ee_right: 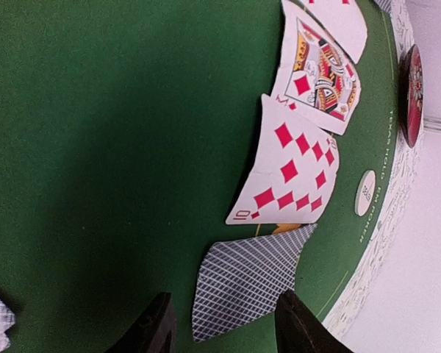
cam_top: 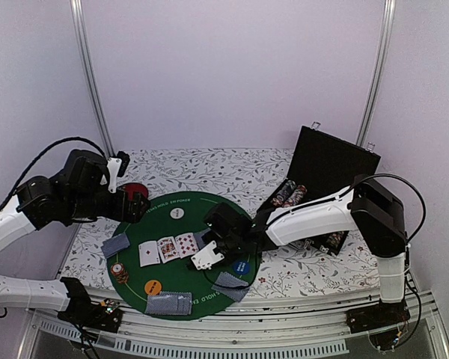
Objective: Distribute texas hold em gaming equipment
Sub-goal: Flop the poker card in the community card area, then pick up the poker card from the face-down deck piles.
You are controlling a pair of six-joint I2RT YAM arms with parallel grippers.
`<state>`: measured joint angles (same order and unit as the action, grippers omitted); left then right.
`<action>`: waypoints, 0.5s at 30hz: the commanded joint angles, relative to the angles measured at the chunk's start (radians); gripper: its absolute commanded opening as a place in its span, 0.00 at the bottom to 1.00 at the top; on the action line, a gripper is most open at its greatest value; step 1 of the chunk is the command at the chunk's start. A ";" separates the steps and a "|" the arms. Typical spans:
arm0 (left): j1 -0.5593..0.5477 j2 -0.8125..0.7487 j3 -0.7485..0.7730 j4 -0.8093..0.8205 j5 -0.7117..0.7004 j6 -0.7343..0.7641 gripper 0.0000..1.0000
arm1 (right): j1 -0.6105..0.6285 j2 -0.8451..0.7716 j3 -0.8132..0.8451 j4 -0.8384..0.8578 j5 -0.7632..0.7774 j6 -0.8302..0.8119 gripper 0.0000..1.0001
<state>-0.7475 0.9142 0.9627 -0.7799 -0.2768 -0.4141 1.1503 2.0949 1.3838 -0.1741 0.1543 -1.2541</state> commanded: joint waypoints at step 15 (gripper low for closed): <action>-0.218 -0.100 -0.279 -0.015 0.197 -0.669 0.69 | 0.010 -0.468 -0.161 0.177 -0.248 1.222 0.74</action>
<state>-0.8421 0.8597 0.7361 -0.7639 -0.0731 -0.7956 1.1576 1.6073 1.3212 0.0250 0.0032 -0.4576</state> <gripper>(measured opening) 0.696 0.735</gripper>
